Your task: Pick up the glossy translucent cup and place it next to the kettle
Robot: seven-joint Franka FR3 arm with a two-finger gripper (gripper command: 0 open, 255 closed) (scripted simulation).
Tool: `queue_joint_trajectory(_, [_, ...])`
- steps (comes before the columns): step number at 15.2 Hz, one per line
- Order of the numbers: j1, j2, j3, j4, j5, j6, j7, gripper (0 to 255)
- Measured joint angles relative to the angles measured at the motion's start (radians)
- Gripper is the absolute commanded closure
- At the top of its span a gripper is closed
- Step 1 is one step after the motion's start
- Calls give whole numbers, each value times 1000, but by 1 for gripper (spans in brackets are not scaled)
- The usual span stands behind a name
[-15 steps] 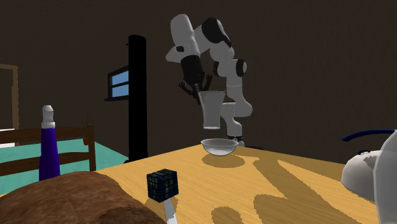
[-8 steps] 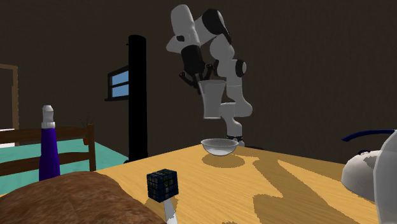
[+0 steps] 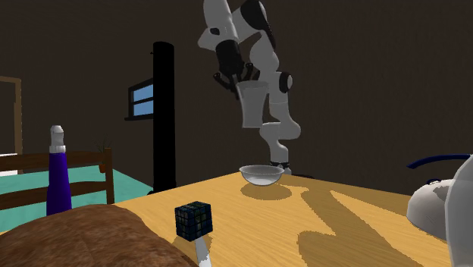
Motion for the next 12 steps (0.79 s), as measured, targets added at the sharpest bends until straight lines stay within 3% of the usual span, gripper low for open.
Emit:
queue_joint_trajectory(2, [7,-5,2,7,-2,-9,13,255])
queue_joint_trajectory(12, [195,-269,65,-357,-90,163,189,255])
